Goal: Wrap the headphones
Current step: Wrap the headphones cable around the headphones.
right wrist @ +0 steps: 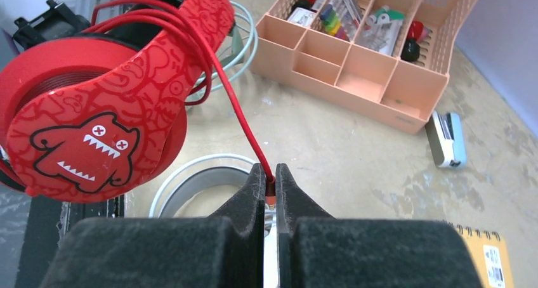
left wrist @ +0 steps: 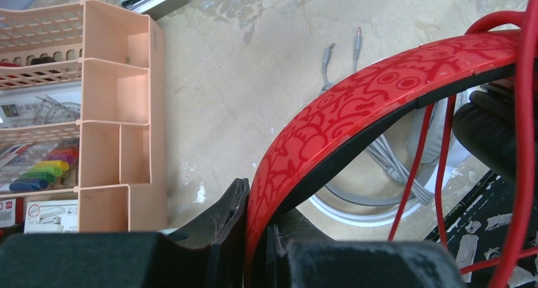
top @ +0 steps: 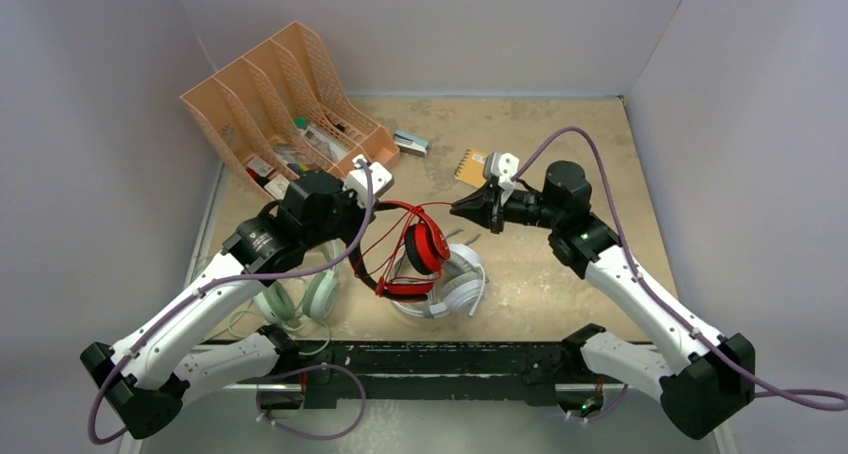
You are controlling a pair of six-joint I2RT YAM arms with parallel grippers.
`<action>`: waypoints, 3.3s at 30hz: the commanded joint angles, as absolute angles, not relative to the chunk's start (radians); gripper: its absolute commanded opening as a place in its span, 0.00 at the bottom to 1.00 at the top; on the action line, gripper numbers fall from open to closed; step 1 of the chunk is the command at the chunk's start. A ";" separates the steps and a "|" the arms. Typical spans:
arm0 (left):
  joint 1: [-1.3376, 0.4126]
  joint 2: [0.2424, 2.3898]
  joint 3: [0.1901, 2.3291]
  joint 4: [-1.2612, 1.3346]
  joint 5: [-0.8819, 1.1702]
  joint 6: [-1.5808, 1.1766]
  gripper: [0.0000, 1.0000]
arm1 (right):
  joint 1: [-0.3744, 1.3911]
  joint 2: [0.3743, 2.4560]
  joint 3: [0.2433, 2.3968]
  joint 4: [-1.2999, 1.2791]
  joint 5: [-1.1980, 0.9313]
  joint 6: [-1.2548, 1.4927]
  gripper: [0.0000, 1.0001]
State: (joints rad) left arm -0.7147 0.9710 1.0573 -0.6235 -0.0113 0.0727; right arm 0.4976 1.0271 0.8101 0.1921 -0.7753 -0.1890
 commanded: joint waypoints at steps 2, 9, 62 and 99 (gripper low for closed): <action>-0.713 0.952 1.081 -0.560 -0.107 0.016 0.00 | 0.461 1.009 0.919 0.026 -0.807 -0.173 0.00; -0.712 0.971 1.086 -0.544 -0.287 -0.059 0.00 | 0.471 1.011 0.951 -0.141 -1.032 -0.271 0.00; -0.708 0.706 0.802 -0.164 -0.096 0.040 0.00 | 0.462 1.617 1.676 -0.369 -0.954 0.199 0.00; -0.707 0.977 1.029 0.345 0.044 0.172 0.00 | 0.468 1.591 1.117 0.864 -1.071 1.306 0.00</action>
State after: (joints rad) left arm -0.7071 0.9924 0.9379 0.1352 -0.0696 0.2039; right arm 0.4652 1.5959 1.1141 0.7975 -1.1004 1.2789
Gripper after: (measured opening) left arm 0.101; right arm 0.025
